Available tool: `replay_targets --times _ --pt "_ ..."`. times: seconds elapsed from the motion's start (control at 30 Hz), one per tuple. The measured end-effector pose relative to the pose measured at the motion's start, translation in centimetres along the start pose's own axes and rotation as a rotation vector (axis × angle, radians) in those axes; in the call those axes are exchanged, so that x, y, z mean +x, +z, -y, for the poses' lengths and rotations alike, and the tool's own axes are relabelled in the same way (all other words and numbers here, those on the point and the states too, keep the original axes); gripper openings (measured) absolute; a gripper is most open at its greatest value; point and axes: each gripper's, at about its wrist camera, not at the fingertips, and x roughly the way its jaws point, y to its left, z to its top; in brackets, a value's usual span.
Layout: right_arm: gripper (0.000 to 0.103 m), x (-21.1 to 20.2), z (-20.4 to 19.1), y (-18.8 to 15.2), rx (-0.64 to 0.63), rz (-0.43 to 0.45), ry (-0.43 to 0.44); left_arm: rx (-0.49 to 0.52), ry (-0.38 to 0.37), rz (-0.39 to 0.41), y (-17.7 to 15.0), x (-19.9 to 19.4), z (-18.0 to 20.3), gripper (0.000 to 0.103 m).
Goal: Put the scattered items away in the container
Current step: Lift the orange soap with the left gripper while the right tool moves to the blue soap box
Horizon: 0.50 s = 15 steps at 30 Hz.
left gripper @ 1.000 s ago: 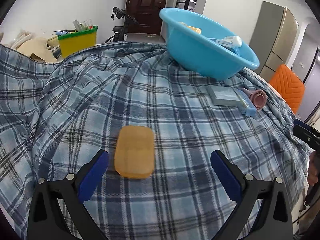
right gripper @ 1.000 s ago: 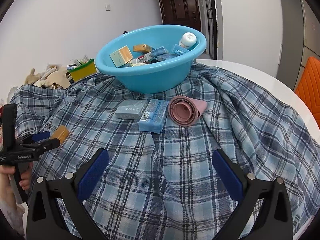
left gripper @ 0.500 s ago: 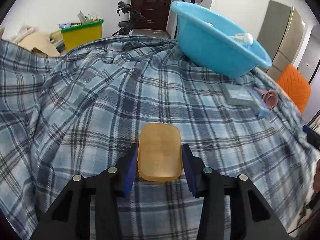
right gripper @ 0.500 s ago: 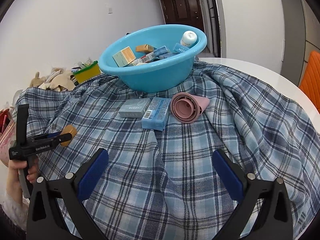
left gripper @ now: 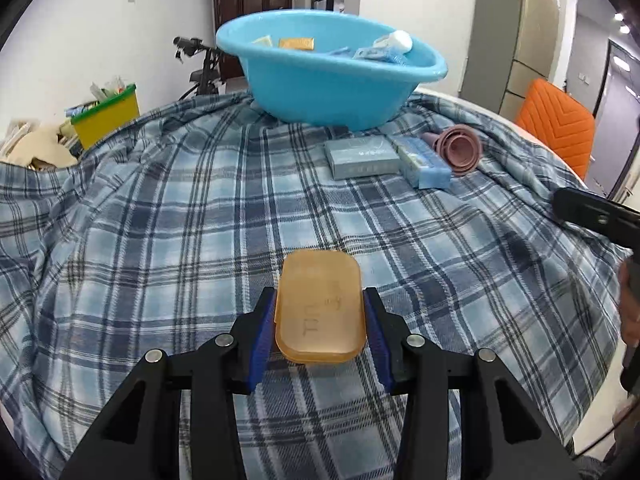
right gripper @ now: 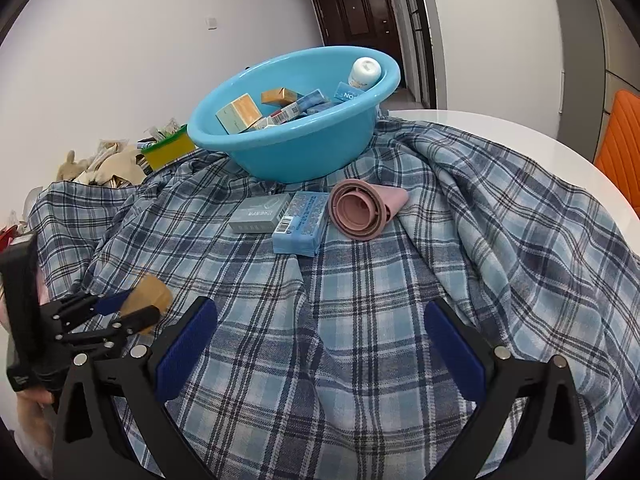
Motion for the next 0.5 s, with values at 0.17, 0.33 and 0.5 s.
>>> replay_targets --times 0.17,0.33,0.5 --pt "0.103 -0.6 1.1 0.0 0.031 0.006 -0.014 -0.062 -0.023 0.004 0.6 0.5 -1.4 0.072" --pt "0.103 -0.6 1.7 -0.1 0.051 0.001 -0.022 -0.016 0.004 -0.012 0.7 0.9 -0.8 0.078" --pt "0.103 -0.3 1.7 -0.1 0.054 -0.010 -0.018 0.044 0.062 -0.030 0.5 0.9 0.6 0.045"
